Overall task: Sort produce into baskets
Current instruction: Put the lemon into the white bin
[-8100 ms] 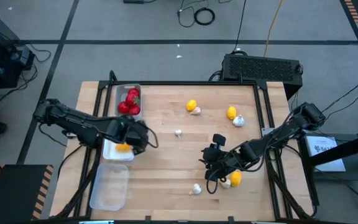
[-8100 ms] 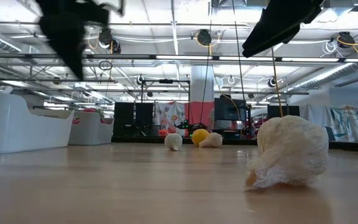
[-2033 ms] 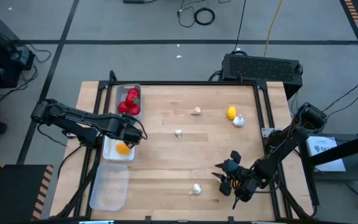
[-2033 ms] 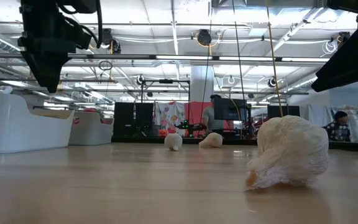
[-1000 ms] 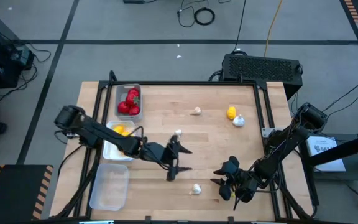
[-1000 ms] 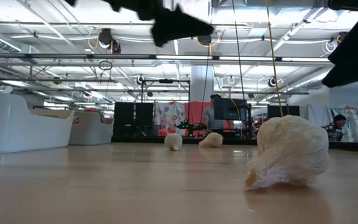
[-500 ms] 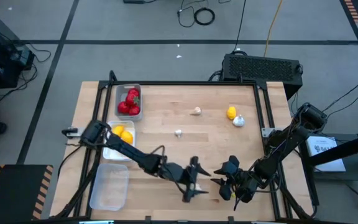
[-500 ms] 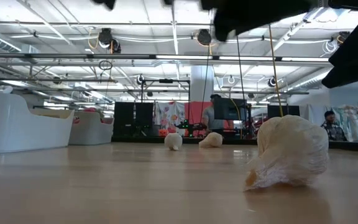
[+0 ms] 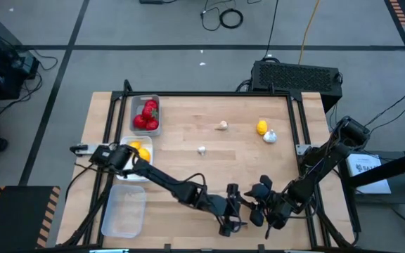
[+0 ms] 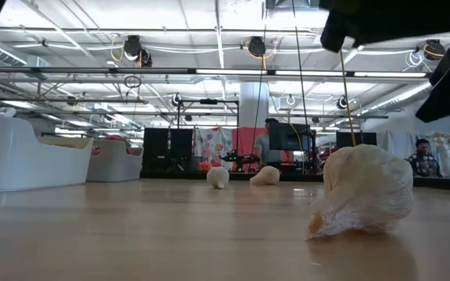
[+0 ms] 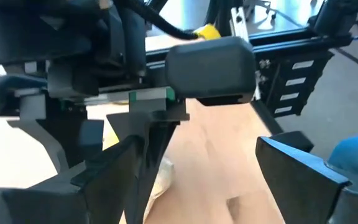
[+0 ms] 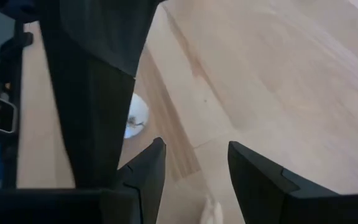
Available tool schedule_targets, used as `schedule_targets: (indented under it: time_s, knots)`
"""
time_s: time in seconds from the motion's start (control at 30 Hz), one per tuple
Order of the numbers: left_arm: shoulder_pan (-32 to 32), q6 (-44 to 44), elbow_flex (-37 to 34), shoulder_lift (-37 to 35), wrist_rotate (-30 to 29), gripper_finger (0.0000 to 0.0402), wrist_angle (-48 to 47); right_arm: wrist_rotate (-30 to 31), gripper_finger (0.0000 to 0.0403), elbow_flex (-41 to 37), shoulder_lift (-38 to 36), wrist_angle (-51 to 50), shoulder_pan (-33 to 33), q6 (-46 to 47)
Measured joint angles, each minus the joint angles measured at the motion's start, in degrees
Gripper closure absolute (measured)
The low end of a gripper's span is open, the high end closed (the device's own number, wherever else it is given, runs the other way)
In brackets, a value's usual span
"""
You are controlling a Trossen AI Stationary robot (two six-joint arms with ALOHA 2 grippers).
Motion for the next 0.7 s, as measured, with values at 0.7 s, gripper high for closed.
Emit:
schedule_targets:
  time_s: [0.7]
  knots:
    - [1.49,-0.57,-0.12,0.54,-1.46,0.0070,-5.15,-9.40,0.0239,0.09,-0.16,-5.06,0.04,8.10]
